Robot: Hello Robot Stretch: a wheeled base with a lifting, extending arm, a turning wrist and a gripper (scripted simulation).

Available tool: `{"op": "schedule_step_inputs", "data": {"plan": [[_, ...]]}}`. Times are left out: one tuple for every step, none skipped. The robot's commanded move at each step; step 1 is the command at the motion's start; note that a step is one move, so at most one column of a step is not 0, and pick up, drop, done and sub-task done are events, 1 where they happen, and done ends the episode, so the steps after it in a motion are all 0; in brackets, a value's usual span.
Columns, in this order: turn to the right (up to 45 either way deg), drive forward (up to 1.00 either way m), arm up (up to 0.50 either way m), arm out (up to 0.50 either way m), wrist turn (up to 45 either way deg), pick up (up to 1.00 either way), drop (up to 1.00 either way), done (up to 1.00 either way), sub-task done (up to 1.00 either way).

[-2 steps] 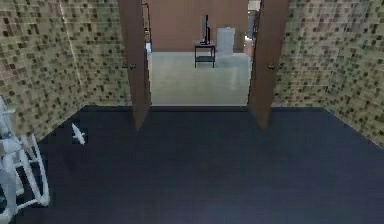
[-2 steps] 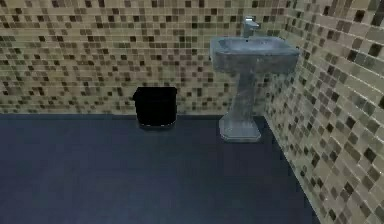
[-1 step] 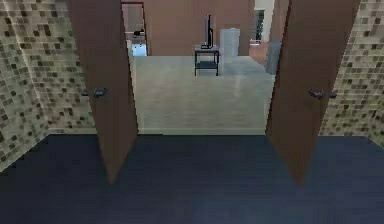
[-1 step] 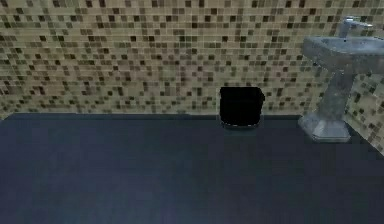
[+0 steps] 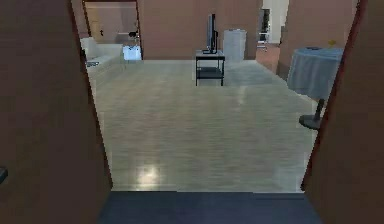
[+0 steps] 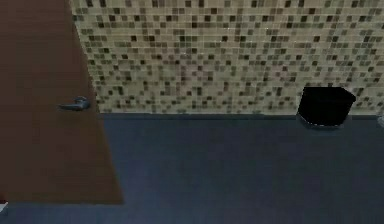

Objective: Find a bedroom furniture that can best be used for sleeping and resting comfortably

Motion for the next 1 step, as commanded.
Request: {"op": "schedule_step_inputs", "data": {"plan": [[-3.0, 0.00, 0.00, 0.00, 0.0, 0.00, 0.00, 0.00, 0.00]]}}
